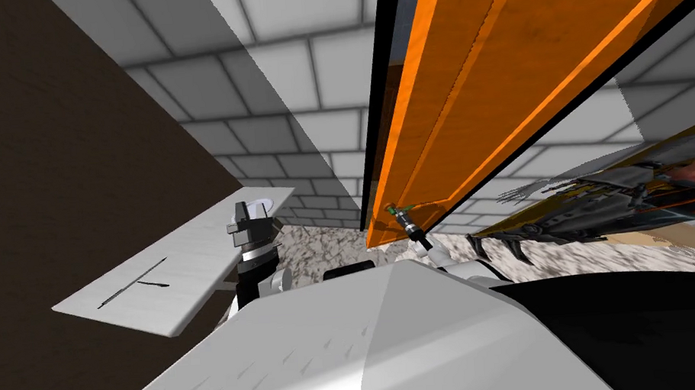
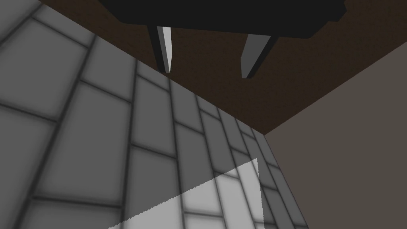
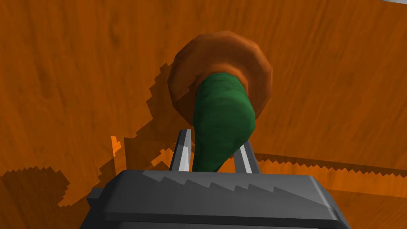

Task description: Pull the door open

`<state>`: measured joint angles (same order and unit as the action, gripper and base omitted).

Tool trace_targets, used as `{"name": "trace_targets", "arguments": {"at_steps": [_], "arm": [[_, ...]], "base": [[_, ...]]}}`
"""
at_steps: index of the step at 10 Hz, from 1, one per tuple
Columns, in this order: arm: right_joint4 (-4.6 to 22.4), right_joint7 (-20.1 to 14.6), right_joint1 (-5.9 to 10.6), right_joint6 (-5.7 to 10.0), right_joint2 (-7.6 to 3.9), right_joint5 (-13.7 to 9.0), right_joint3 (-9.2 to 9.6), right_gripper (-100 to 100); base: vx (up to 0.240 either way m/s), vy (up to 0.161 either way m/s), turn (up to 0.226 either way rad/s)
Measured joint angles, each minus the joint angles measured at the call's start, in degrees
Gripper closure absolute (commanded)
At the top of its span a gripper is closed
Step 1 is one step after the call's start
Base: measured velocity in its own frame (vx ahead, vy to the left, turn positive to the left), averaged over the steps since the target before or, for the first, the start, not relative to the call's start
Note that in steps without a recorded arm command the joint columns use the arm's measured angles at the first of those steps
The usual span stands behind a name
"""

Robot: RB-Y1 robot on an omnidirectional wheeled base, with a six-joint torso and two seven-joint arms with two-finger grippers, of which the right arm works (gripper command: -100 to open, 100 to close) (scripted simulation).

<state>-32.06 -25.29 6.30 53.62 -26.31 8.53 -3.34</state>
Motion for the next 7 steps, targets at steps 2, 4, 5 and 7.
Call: {"name": "trace_targets", "arguments": {"at_steps": [2, 4, 5, 7], "arm": [[-0.2, -1.3, -1.2, 1.4, -0.58, 0.8, 0.84, 100], [-0.3, -2.5, -2.29, 3.42, -1.61, 1.5, 1.38, 100], [0.1, -3.1, -2.54, 4.73, -2.08, 1.9, 1.68, 100], [1.3, -3.5, -2.77, 6.1, -2.39, 2.1, 1.8, 100]], "base": [[-0.137, -0.067, 0.061], [-0.201, -0.09, 0.094], [-0.086, -0.035, 0.017], [-0.164, -0.092, 0.19]]}}
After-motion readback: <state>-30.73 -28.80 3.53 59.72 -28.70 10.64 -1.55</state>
